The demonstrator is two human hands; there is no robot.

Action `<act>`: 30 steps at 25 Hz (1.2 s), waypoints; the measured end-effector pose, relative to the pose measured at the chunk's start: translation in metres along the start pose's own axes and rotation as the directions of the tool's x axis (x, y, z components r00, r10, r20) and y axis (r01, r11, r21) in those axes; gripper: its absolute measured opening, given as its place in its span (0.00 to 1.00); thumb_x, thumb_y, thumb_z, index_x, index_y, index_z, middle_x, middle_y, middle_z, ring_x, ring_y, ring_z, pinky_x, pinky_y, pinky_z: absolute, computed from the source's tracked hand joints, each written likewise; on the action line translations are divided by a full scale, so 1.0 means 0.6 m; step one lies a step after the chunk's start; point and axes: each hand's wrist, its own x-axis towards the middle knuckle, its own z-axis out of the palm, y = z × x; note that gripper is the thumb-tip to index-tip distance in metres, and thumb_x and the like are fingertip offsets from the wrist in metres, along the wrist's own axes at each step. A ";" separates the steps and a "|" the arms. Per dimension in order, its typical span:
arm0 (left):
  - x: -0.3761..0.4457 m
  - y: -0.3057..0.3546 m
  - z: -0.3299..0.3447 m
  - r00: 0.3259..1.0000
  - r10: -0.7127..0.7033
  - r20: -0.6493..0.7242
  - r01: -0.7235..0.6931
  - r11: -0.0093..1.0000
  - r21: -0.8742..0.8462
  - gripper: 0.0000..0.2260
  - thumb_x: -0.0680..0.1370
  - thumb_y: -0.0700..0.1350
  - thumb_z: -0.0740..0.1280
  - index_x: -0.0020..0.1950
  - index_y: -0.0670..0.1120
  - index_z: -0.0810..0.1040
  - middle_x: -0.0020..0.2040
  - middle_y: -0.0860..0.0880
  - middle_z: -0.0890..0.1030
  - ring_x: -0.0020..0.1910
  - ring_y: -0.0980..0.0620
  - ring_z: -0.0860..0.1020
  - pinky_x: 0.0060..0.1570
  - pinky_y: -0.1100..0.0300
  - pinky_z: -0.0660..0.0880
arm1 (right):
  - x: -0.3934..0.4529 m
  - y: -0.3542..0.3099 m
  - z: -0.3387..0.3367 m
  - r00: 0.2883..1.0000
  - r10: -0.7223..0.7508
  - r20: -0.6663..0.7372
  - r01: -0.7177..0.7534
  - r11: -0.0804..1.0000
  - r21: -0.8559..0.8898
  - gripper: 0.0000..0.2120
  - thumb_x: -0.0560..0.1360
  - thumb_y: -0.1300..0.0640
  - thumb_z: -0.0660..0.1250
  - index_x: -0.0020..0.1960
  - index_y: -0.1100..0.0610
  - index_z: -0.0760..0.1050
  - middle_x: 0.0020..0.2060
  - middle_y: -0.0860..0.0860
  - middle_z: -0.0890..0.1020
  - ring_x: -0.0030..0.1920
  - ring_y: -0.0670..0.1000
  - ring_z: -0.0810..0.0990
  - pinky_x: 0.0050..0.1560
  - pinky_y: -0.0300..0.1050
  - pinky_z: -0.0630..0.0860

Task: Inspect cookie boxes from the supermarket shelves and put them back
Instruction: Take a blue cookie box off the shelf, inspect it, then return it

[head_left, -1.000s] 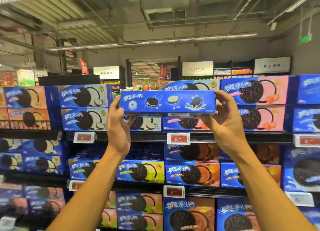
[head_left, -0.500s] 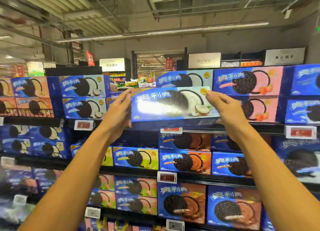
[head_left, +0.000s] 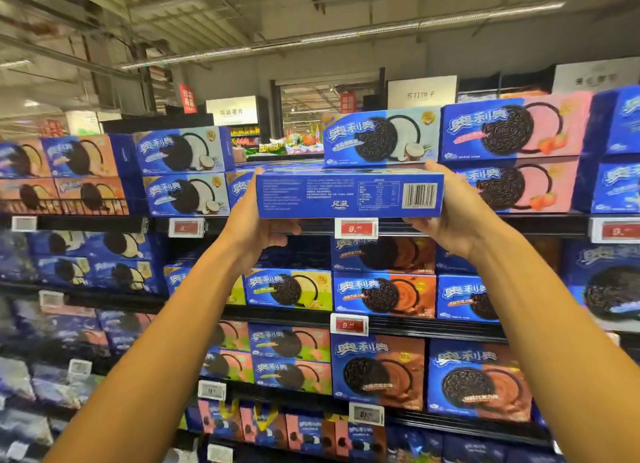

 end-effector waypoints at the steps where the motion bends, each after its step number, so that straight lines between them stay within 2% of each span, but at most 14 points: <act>1: 0.004 -0.005 -0.007 1.000 0.001 -0.001 -0.001 1.000 -0.005 0.21 0.85 0.57 0.53 0.48 0.54 0.83 0.36 0.48 0.83 0.32 0.49 0.81 0.31 0.60 0.73 | -0.001 0.004 0.009 1.000 -0.029 -0.002 0.029 0.999 0.022 0.12 0.83 0.45 0.60 0.52 0.50 0.79 0.41 0.47 0.86 0.39 0.45 0.84 0.34 0.38 0.81; 4: 0.014 -0.016 -0.026 1.000 0.005 -0.004 -0.005 1.000 -0.006 0.16 0.84 0.52 0.55 0.48 0.49 0.80 0.33 0.49 0.82 0.30 0.49 0.81 0.29 0.61 0.73 | -0.002 0.016 0.036 0.991 -0.099 -0.091 0.103 0.994 0.033 0.10 0.81 0.47 0.65 0.47 0.51 0.80 0.38 0.47 0.86 0.37 0.45 0.84 0.32 0.38 0.79; 7: 0.022 -0.018 -0.041 0.999 -0.028 -0.022 0.027 0.999 -0.023 0.16 0.84 0.53 0.56 0.48 0.47 0.79 0.32 0.48 0.82 0.29 0.49 0.81 0.27 0.62 0.73 | -0.003 0.021 0.057 0.981 -0.133 -0.141 0.134 0.991 0.000 0.13 0.80 0.45 0.65 0.43 0.51 0.80 0.35 0.47 0.86 0.35 0.44 0.84 0.32 0.38 0.79; 9: 0.031 -0.018 -0.055 0.999 -0.041 -0.015 0.040 0.999 -0.014 0.17 0.84 0.53 0.55 0.47 0.47 0.80 0.33 0.47 0.83 0.29 0.49 0.81 0.26 0.62 0.74 | -0.002 0.022 0.068 0.980 -0.137 -0.144 0.135 0.991 -0.021 0.13 0.81 0.44 0.64 0.44 0.51 0.80 0.36 0.47 0.86 0.36 0.44 0.84 0.34 0.39 0.80; 14: 0.036 -0.027 -0.083 0.997 -0.046 0.059 0.047 0.999 -0.012 0.19 0.83 0.53 0.57 0.41 0.53 0.85 0.37 0.47 0.85 0.31 0.51 0.82 0.28 0.62 0.75 | -0.001 0.026 0.092 0.977 -0.162 -0.140 0.153 0.986 -0.070 0.11 0.80 0.45 0.66 0.46 0.51 0.80 0.38 0.47 0.87 0.38 0.45 0.84 0.39 0.40 0.81; 17: 0.039 -0.035 -0.095 0.998 -0.055 0.037 0.053 0.997 0.056 0.19 0.83 0.54 0.58 0.40 0.54 0.85 0.38 0.46 0.85 0.30 0.51 0.82 0.28 0.62 0.74 | 0.000 0.030 0.101 0.975 -0.164 -0.151 0.154 0.985 -0.077 0.10 0.80 0.47 0.67 0.47 0.52 0.80 0.38 0.48 0.86 0.38 0.45 0.84 0.41 0.40 0.81; 19: 0.045 -0.038 -0.102 0.998 -0.066 -0.002 0.066 0.991 0.114 0.18 0.82 0.56 0.60 0.40 0.53 0.84 0.37 0.45 0.85 0.30 0.51 0.82 0.29 0.61 0.73 | 0.002 0.033 0.103 0.976 -0.147 -0.158 0.138 0.988 -0.066 0.09 0.79 0.48 0.68 0.46 0.53 0.80 0.38 0.48 0.87 0.40 0.46 0.84 0.46 0.42 0.82; 21: 0.051 -0.039 -0.114 0.994 -0.109 0.007 0.107 0.983 0.149 0.20 0.82 0.60 0.58 0.39 0.55 0.85 0.37 0.47 0.85 0.33 0.51 0.82 0.29 0.61 0.73 | 0.006 0.038 0.106 0.976 -0.138 -0.166 0.132 0.990 -0.047 0.09 0.79 0.48 0.67 0.46 0.52 0.80 0.37 0.47 0.86 0.38 0.45 0.84 0.45 0.42 0.81; 22: 0.053 -0.039 -0.122 0.986 -0.155 0.057 0.146 0.981 0.128 0.22 0.81 0.64 0.56 0.42 0.56 0.85 0.39 0.48 0.85 0.34 0.51 0.82 0.29 0.61 0.73 | 0.008 0.041 0.108 0.975 -0.143 -0.171 0.138 0.990 -0.039 0.10 0.80 0.47 0.66 0.45 0.52 0.79 0.35 0.47 0.86 0.36 0.44 0.84 0.42 0.40 0.81; 24: 0.059 -0.044 -0.138 0.944 -0.241 0.227 0.248 0.969 -0.001 0.28 0.79 0.71 0.50 0.54 0.56 0.84 0.44 0.49 0.84 0.37 0.51 0.81 0.31 0.59 0.74 | 0.013 0.045 0.114 0.970 -0.158 -0.183 0.152 0.987 -0.044 0.11 0.81 0.47 0.63 0.45 0.52 0.78 0.34 0.46 0.85 0.34 0.44 0.83 0.37 0.39 0.80; 25: 0.063 -0.048 -0.146 0.922 -0.256 0.292 0.286 0.956 -0.065 0.30 0.78 0.71 0.50 0.59 0.55 0.82 0.47 0.49 0.84 0.38 0.51 0.81 0.32 0.59 0.74 | 0.017 0.048 0.117 0.967 -0.167 -0.190 0.158 0.985 -0.065 0.12 0.82 0.46 0.62 0.48 0.53 0.79 0.35 0.46 0.86 0.34 0.44 0.83 0.35 0.39 0.80; 28: 0.074 -0.065 -0.159 0.904 -0.261 0.339 0.367 0.880 -0.302 0.20 0.80 0.61 0.59 0.61 0.50 0.80 0.53 0.46 0.83 0.41 0.49 0.82 0.31 0.61 0.75 | 0.028 0.051 0.127 0.963 -0.221 -0.154 0.212 0.975 -0.069 0.13 0.85 0.51 0.58 0.57 0.56 0.78 0.41 0.48 0.87 0.40 0.47 0.84 0.35 0.42 0.81; 30: 0.083 -0.079 -0.160 0.920 -0.240 0.309 0.364 0.813 -0.455 0.14 0.80 0.53 0.62 0.60 0.47 0.79 0.53 0.44 0.84 0.43 0.47 0.83 0.34 0.61 0.78 | 0.030 0.050 0.140 0.959 -0.280 -0.051 0.283 0.957 0.068 0.11 0.84 0.59 0.57 0.60 0.56 0.76 0.47 0.50 0.86 0.45 0.50 0.84 0.39 0.43 0.82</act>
